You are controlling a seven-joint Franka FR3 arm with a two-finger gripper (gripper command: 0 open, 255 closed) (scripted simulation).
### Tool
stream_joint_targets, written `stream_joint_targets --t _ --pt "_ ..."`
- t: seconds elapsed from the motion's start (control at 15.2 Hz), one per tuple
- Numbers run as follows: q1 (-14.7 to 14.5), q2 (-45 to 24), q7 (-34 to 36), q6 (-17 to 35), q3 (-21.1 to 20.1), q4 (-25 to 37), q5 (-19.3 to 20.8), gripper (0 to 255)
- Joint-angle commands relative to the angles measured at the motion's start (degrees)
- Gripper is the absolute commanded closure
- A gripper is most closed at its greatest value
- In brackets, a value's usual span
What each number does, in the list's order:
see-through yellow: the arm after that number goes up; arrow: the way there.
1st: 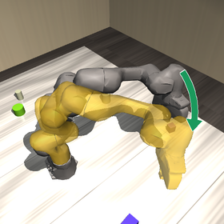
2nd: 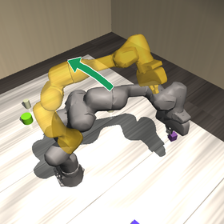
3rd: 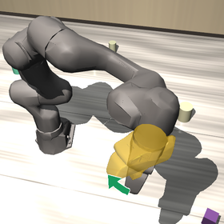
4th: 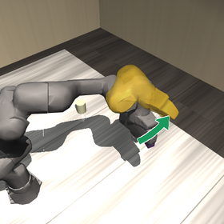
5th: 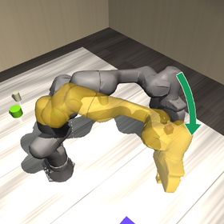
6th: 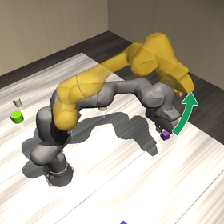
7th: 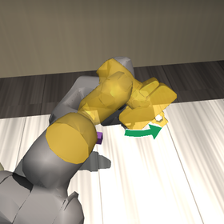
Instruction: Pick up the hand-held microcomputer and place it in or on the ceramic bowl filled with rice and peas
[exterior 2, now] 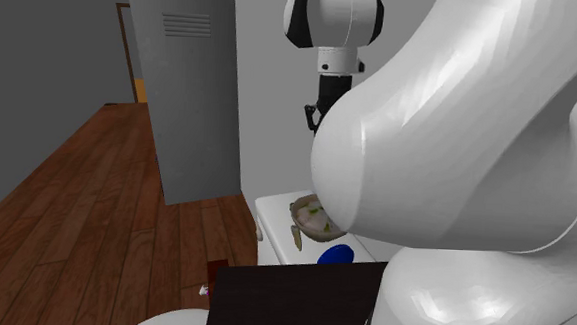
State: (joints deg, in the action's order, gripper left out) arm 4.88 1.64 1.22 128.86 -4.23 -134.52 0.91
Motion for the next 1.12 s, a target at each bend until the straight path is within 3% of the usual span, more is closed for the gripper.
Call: stream_joint_targets --t 0.0,0.73,1.06 --pt "0.01 -0.96 0.09 1.68 0.00 -0.66 0.12 255" --pt "0.00 -7.44 0.81 10.26 0.09 -2.79 1.01 255" --pt "0.00 -7.62 0.83 10.48 0.09 -2.82 1.04 255"
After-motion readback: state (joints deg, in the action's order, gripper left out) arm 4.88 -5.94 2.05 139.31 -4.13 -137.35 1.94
